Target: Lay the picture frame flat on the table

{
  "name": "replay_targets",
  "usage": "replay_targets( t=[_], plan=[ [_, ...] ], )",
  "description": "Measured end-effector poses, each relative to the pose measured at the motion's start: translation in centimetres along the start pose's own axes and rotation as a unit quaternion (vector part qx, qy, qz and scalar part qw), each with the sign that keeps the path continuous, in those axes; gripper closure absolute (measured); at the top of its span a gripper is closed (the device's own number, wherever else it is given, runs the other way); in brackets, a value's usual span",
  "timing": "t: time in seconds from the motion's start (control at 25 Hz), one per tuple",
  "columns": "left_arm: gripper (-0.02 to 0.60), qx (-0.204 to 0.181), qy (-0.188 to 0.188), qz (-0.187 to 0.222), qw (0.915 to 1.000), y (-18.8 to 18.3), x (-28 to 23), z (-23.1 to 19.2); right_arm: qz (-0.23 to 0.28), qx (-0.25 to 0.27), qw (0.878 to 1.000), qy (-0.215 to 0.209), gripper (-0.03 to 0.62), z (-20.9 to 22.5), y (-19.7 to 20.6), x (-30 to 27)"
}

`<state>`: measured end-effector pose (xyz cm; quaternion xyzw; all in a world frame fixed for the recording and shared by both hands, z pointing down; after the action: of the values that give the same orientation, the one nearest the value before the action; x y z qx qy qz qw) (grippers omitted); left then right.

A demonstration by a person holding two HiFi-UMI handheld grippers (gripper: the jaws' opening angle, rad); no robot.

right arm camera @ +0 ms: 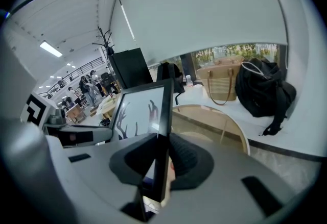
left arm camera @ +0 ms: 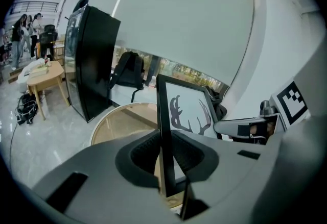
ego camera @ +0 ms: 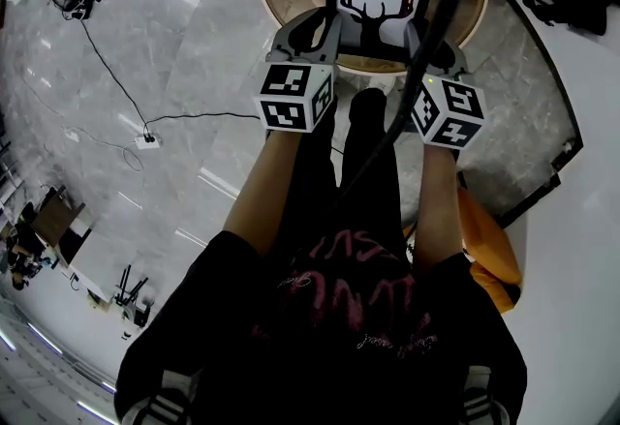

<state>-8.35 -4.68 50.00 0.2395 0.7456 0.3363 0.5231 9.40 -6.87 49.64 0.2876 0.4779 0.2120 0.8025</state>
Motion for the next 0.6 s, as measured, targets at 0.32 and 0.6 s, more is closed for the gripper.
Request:
replay_targets(
  t=[0.32, 0.6],
  plan=[
    [0.512, 0.01, 0.0, -0.023, 0.9997, 2.7, -2.2, -0.6, -0.023, -0.008, 1.0, 0.004, 0.511, 1.5, 2.4, -2.2],
    [0.512, 0.017, 0.001, -0.043, 0.9989, 5.2, -4.0, -0.9, -0.042, -0.02, 0.999, 0.012, 0.513, 2.9, 4.8, -3.9]
  ],
)
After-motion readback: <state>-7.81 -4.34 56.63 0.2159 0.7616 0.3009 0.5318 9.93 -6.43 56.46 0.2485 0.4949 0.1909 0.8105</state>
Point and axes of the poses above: the fingertips, and each gripper's own axes: x backward along the fingers, z to its right, y out of its underside, the point moved 5 cm from there along x, backward along the fingers, and after that the axes turned 7 degrees about -x, right-handed, at the moved point
